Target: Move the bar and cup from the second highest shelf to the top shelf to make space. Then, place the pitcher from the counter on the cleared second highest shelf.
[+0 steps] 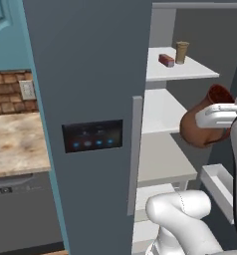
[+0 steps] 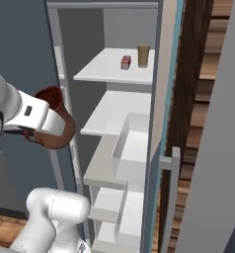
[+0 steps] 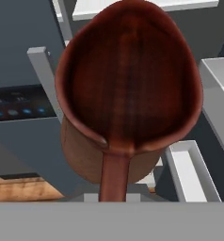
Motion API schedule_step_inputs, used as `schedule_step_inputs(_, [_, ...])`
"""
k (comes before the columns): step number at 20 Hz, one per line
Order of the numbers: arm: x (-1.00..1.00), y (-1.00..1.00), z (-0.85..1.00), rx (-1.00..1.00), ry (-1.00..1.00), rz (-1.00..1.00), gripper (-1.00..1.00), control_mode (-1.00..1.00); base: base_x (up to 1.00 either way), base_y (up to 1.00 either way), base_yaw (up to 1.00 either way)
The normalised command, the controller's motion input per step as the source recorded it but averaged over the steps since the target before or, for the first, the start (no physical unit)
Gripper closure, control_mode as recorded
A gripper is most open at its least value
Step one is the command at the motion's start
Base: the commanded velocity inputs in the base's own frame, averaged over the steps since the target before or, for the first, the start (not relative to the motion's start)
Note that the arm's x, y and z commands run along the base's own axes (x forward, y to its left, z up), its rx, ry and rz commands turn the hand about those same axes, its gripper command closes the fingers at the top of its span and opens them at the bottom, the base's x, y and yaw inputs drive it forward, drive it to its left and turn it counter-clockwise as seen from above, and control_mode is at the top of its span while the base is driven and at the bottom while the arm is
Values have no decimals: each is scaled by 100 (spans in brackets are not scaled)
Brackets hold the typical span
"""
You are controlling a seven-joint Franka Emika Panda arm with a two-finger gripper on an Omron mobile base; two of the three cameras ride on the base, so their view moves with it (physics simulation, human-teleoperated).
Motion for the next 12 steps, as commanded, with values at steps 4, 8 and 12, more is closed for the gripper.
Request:
schedule_step_inputs(4, [0, 0, 0, 0, 0, 0, 100, 100, 3, -3, -19])
schedule_step_inputs(8, [0, 0, 0, 0, 0, 0, 100, 100, 3, -2, -24])
schedule_step_inputs(12, [0, 0, 0, 0, 0, 0, 100, 100, 4, 0, -25])
